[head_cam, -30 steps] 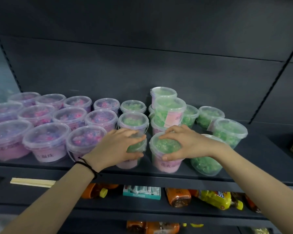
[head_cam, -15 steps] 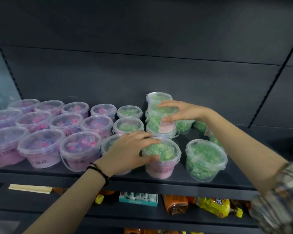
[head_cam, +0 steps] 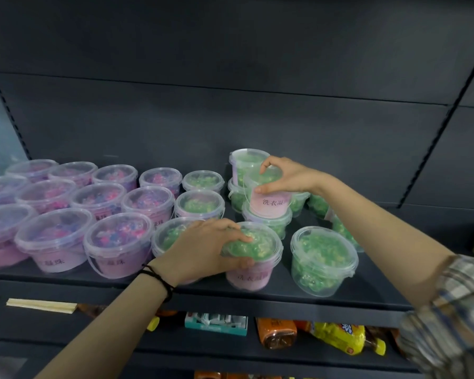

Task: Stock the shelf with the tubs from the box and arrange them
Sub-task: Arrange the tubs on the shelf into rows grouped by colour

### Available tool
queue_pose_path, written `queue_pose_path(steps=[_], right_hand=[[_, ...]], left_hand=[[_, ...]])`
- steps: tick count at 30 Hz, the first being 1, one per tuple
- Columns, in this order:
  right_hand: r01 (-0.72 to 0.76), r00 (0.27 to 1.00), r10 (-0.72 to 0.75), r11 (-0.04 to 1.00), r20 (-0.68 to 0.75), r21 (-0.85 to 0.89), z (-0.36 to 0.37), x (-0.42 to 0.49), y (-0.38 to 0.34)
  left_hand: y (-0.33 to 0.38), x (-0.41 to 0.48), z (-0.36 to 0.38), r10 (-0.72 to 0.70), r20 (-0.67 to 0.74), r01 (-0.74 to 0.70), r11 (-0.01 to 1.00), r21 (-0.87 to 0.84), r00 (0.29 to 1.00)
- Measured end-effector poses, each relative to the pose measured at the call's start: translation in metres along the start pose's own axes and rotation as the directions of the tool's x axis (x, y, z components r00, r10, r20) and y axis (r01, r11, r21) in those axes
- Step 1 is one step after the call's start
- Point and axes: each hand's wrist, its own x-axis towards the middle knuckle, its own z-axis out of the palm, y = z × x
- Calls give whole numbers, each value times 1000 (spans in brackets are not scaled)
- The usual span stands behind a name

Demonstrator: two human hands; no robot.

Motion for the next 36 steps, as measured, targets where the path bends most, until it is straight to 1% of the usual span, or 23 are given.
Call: queue_pose_path(steps=[4, 8, 11, 13, 15, 19, 21, 24, 26, 31, 34, 36], right_hand=[[39, 995, -40, 999, -88, -10, 10, 5, -7], [69, 986, -59, 995, -157, 65, 16, 6, -12], [73, 961, -36, 990, -274, 123, 1, -1, -8], [65, 951, -27, 991, -309, 115, -18, -11, 0], [27, 958, -1, 996, -287, 85, -35, -22, 13], [-92, 972, 89, 996, -216, -5, -37, -35, 44], [-135, 973, 128, 991, -194, -25, -26, -36, 56], [-173, 972, 163, 984, -170, -49, -8, -36, 69], [-180, 975, 171, 982, -139, -56, 0, -35, 77], [-165, 986, 163, 985, -27, -45, 17, -37, 94], [-154, 988, 153, 986, -15, -61, 22, -37, 99], [-120, 992, 119, 992, -38, -33, 22, -34, 98]], left_hand=[[4, 4, -2, 17, -13, -17, 1000, 11, 1000], [6, 6, -1, 14, -1, -14, 1000, -3, 1000], [4, 7, -1, 31, -12, -31, 998, -53, 999], [3, 12, -2, 21, -27, -24, 993, -116, 999], [3, 22, -4, -8, -49, 1, 991, -137, 999], [0, 50, -8, -27, -37, 24, 996, -86, 999], [-2, 61, -7, -46, 17, 47, 994, -100, 999], [-7, 71, -1, -127, 108, 144, 975, -168, 986], [-12, 74, 2, -139, 123, 158, 973, -167, 983], [-20, 74, 5, -161, 81, 169, 979, -109, 984], [-20, 74, 8, -141, 42, 142, 989, -32, 989], [-18, 75, 8, -147, 54, 148, 989, -22, 988]])
